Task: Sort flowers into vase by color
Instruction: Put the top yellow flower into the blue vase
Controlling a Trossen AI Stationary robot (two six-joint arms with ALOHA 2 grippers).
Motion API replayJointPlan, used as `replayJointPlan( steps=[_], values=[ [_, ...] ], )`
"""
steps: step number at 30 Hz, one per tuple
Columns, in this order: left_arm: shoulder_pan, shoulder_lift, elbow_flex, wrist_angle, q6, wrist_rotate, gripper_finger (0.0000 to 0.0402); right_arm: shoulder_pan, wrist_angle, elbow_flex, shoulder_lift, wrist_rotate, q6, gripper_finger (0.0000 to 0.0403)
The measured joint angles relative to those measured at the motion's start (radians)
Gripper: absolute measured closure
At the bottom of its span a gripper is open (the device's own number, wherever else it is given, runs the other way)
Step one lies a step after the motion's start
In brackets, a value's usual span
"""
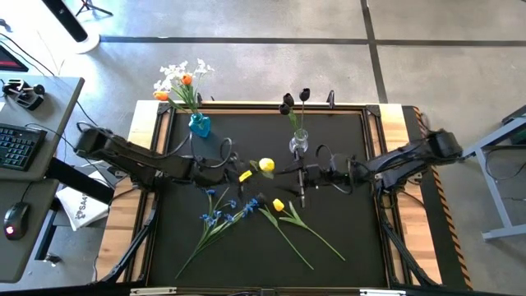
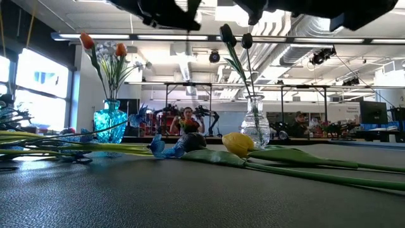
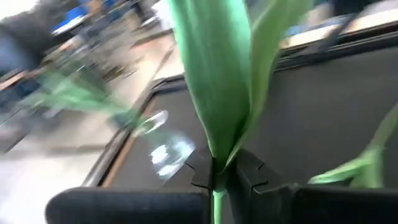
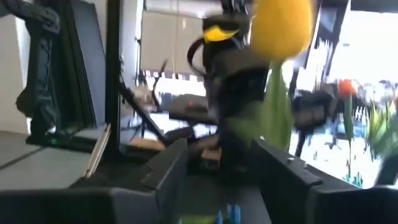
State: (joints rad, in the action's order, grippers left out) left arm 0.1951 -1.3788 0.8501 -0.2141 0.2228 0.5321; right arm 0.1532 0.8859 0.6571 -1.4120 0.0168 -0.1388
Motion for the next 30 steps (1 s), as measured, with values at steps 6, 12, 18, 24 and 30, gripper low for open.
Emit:
replayJointPlan(
  steps=[6,12,18,24,30],
  values=[
    [-0.012,0.165,0.000,0.225,-0.112,0.231,0.0393,0.000,-0.226,0.000,0.078,0.048,0.055,0.0202],
    [-0.101,0.338,0.000,0.284,-0.163,0.217,0.0394,0.000,-0.254,0.000,0.022,0.155,0.080,0.0206],
    [-0.242,0.459,0.019,0.405,-0.198,0.198,0.0394,0.000,-0.205,0.000,-0.076,0.184,0.134,0.0206],
    [-0.375,0.448,0.192,0.685,-0.266,0.076,0.0394,0.000,-0.106,0.000,-0.153,0.183,0.150,0.0207],
    [-0.489,0.378,0.304,0.900,-0.265,0.074,0.0394,0.000,-0.059,0.000,-0.172,0.180,0.150,0.0207]
  ],
)
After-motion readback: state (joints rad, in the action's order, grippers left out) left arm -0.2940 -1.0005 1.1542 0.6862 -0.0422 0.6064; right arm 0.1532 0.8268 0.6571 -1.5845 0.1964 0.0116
